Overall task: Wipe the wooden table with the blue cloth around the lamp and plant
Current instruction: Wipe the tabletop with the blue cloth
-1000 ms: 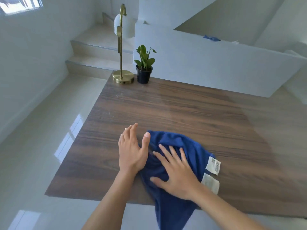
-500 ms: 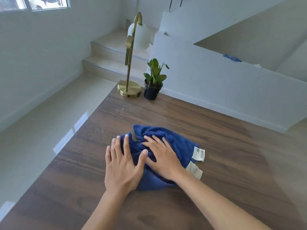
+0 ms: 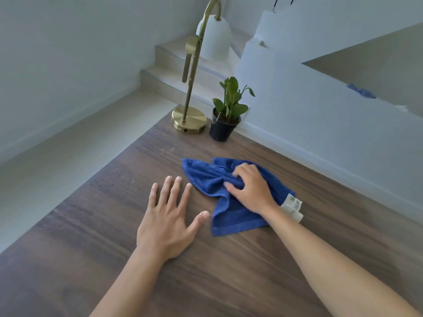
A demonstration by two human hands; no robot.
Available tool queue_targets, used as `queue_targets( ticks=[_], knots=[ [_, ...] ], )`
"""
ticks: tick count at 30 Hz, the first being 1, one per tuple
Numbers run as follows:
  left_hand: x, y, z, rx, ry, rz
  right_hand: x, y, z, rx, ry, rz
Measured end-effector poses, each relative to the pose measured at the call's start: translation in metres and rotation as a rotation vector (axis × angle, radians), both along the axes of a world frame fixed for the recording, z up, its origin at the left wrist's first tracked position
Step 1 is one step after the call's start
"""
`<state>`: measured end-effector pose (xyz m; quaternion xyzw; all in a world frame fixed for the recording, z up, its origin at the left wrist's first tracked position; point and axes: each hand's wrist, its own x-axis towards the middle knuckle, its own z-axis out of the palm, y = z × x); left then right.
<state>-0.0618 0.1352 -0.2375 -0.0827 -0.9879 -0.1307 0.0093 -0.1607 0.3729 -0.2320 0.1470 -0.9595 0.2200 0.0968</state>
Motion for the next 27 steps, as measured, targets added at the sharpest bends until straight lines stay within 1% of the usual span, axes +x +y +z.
queue_targets(
  ticks=[2, 4, 7, 8, 10, 12, 14, 16, 18, 19, 22, 24, 26, 27],
  knots=[
    [0.003, 0.0, 0.0, -0.003, 0.007, 0.004, -0.02, 0.02, 0.0, 0.049, 0.006, -0.169],
    [0.003, 0.0, 0.001, 0.013, 0.016, 0.02, -0.051, 0.02, -0.001, 0.083, -0.071, -0.293],
    [0.002, 0.0, 0.001, 0.031, 0.012, 0.024, -0.074, 0.012, -0.007, 0.209, -0.209, -0.221],
    [0.002, 0.0, 0.0, 0.033, 0.013, 0.026, -0.074, 0.014, -0.006, 0.193, -0.211, -0.178],
    [0.001, 0.001, -0.001, 0.037, 0.01, 0.03, -0.067, 0.023, -0.006, 0.055, -0.132, -0.091],
    [0.001, 0.002, -0.001, 0.029, 0.011, 0.03, -0.067, 0.026, -0.003, -0.042, -0.068, -0.104],
    [0.0, 0.002, -0.001, 0.021, 0.022, 0.037, -0.081, 0.019, -0.003, -0.005, -0.084, -0.157],
    [0.0, 0.003, 0.0, 0.011, 0.023, 0.044, -0.097, 0.009, 0.0, 0.102, -0.203, -0.187],
    [0.001, 0.004, -0.001, 0.004, 0.029, 0.047, -0.108, 0.002, 0.001, 0.186, -0.26, -0.16],
    [0.001, 0.004, -0.001, 0.006, 0.035, 0.049, -0.109, 0.001, 0.003, 0.175, -0.259, -0.146],
    [0.001, 0.004, -0.001, 0.014, 0.029, 0.046, -0.099, 0.003, 0.003, -0.017, -0.127, -0.146],
    [0.002, 0.004, 0.0, 0.017, 0.029, 0.044, -0.095, 0.002, 0.0, -0.056, -0.065, -0.149],
    [0.004, 0.004, 0.001, 0.011, 0.031, 0.046, -0.098, -0.001, 0.001, -0.056, -0.118, -0.185],
    [0.004, 0.004, 0.002, 0.002, 0.032, 0.044, -0.102, -0.001, 0.001, -0.02, -0.164, -0.198]
  ],
)
